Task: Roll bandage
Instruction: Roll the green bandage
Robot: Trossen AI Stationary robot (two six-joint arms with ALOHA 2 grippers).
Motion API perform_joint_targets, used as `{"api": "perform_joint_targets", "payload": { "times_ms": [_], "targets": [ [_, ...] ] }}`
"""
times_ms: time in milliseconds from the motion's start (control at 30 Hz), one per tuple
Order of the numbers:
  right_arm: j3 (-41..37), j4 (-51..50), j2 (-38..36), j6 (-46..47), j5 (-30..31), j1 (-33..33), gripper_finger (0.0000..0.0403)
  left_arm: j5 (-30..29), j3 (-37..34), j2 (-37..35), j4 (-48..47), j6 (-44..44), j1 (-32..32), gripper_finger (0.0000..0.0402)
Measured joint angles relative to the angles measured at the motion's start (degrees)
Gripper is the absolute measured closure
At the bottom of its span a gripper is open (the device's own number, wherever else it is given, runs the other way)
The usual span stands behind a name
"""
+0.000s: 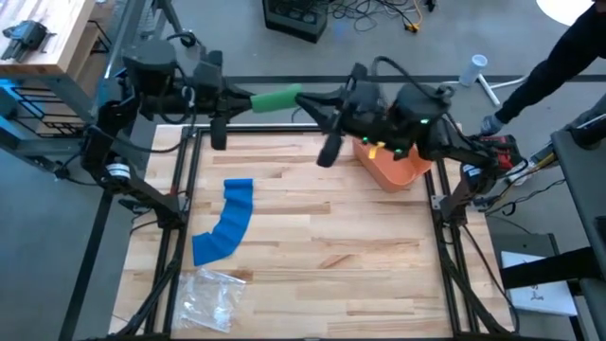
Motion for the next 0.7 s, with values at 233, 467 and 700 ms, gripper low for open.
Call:
{"api": "perform_joint_targets", "payload": {
  "times_ms": [233,467,700],
  "targets": [
    [-0.11,-3.11,2.0,-3.49,11.24,-0.4,0.0385,5.71,-0.06,0.4,3.81,-3.61,-0.07,0.0395],
    [-0.09,-3.93,1.57,-11.72,22.0,-0.41,0.0385,8.9,-0.11,0.43,5.13,-7.67,-0.13,0.0395],
    [-0.07,0.94,-0.05,-13.44,20.31,0.05,0.0384,10.63,0.13,0.56,4.8,-9.61,-0.37,0.0395]
  ]
}}
